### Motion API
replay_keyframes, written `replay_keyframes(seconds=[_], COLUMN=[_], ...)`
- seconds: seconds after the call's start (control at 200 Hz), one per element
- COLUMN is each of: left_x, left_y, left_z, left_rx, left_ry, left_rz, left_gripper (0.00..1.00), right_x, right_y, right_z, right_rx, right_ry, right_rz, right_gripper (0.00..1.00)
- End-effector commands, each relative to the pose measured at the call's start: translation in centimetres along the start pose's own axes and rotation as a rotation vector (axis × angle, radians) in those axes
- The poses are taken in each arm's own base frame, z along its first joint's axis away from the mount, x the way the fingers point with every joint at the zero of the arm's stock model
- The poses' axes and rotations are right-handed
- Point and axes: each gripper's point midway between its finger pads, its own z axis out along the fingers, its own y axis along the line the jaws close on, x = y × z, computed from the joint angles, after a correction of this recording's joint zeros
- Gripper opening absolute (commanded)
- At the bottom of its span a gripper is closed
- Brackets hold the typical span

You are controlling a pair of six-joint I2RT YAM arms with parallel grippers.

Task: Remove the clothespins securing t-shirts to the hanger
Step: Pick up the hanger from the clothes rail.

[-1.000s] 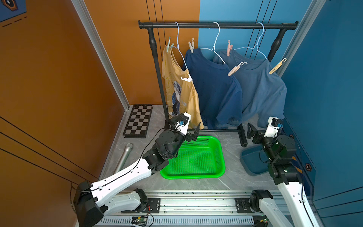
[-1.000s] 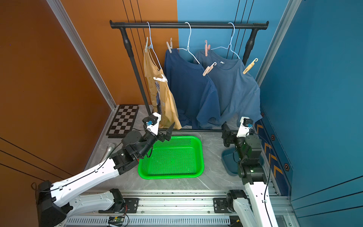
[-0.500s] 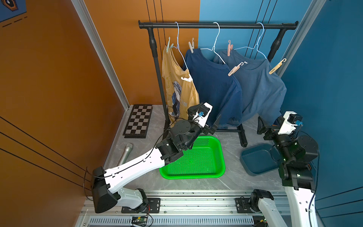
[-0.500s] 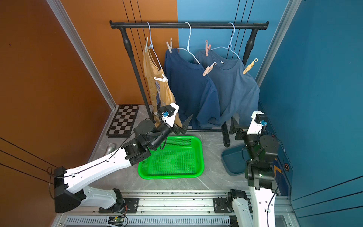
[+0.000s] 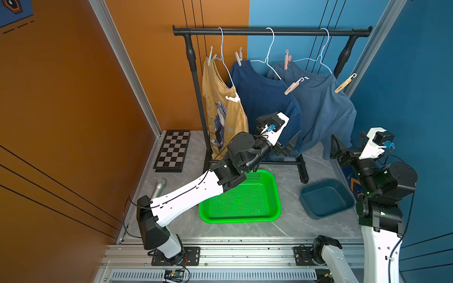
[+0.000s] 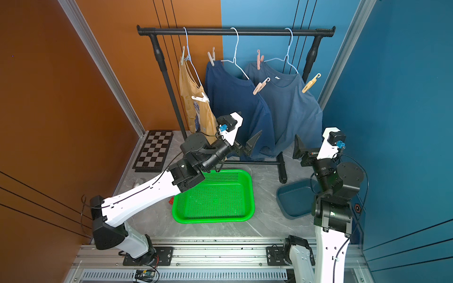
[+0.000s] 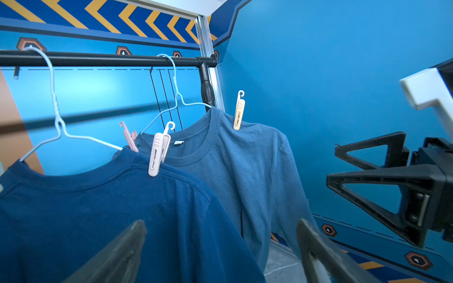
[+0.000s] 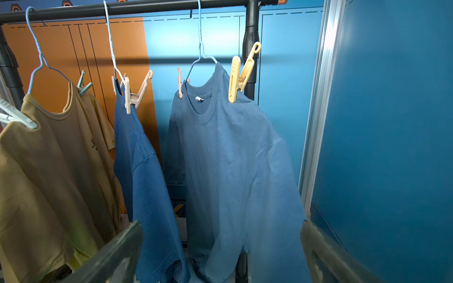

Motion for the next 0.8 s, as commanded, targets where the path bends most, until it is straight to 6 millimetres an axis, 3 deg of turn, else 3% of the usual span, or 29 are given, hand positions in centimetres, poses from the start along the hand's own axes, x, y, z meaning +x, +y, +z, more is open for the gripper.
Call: replay_keyframes(seconds=[0.0, 0.38, 0.556, 0.796], left_x=[-2.0, -2.5, -3.9, -4.2], left_y=[0.2, 4.7, 6.5, 8.1], left_z=[1.1, 5.3, 7.1, 9.2], left_rx=[0.023, 0.016, 0.038, 0.02], left_ry=[-0.063, -0.096, -0.164, -0.201], left_rz=[0.023, -0.044, -0.1, -0.107], left_gripper=[0.98, 0.98, 0.98, 0.98], right_x=[-3.5, -5.6, -6.5, -6.3], right_y=[0.2, -1.0, -2.3, -3.8], right_z=[-0.1, 3.8, 5.5, 7.4], right_rx=[-0.011, -0.051, -0.079, -0.135], right_ry=[-0.09, -0.046, -0.039, -0.011], right_rz=[-0.06, -0.114, -0.099, -0.079], right_gripper=[1.0, 1.0, 1.0, 1.0])
